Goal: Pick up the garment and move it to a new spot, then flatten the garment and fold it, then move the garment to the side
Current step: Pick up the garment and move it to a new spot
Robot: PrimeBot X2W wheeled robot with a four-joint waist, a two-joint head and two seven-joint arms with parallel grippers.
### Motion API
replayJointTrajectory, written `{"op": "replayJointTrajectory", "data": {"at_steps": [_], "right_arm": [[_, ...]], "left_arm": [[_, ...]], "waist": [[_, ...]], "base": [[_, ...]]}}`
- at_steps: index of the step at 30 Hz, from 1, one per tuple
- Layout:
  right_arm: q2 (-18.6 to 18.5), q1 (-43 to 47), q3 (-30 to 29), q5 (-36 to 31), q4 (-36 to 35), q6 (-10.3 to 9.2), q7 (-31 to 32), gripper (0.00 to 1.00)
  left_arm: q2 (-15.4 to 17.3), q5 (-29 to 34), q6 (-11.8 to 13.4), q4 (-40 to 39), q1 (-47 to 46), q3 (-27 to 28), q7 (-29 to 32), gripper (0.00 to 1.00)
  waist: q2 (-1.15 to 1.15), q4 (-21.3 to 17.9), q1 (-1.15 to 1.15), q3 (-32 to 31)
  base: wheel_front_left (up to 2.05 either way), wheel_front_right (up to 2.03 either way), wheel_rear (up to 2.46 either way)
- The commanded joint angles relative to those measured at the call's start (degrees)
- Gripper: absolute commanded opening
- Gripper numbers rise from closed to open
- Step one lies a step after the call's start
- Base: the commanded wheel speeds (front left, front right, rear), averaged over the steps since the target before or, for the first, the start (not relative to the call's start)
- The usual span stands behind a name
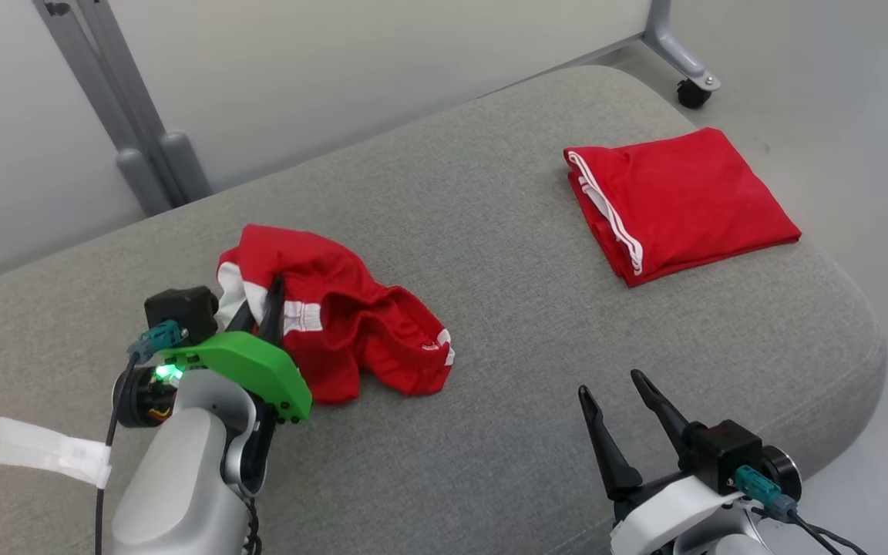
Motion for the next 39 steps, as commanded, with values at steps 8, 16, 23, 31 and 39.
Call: {"op": "replayJointTrajectory", "data": {"at_steps": [8, 16, 23, 31, 39], "right_arm": [[0.0, 0.5, -3.1, -0.7, -0.6, -0.09, -0.3, 1.00], [-0.1, 2.8, -7.9, -1.7, -2.2, -0.09, -0.3, 1.00], [-0.1, 4.7, -11.7, -2.2, -3.3, -0.09, -0.3, 1.00], [-0.1, 5.9, -12.8, -2.0, -2.6, -0.09, -0.3, 1.00], [-0.1, 6.8, -13.7, -2.3, -0.8, -0.09, -0.3, 1.00]], "left_arm": [[-0.7, -0.9, -0.2, 8.4, -0.5, 0.5, -7.9, 1.00], [-1.3, -1.2, -0.9, 1.7, 4.8, 2.4, -11.9, 1.00], [-1.3, 4.5, 0.6, -13.6, 16.2, 8.5, -12.0, 1.00], [-2.1, 8.4, -1.6, -24.0, 28.3, 15.7, -11.9, 1.00], [-2.2, 10.2, -3.4, -25.2, 33.8, 17.1, -11.9, 1.00]], "waist": [[0.00, 1.1, 0.00, 1.2], [0.00, 8.4, 0.00, -2.0], [0.00, 14.5, 0.00, -4.3], [0.00, 18.0, 0.00, -6.0], [0.00, 20.7, 0.00, -7.1]], "base": [[0.00, 0.00, 0.00], [0.00, 0.00, 0.00], [0.00, 0.00, 0.00], [0.00, 0.00, 0.00], [0.00, 0.00, 0.00]]}}
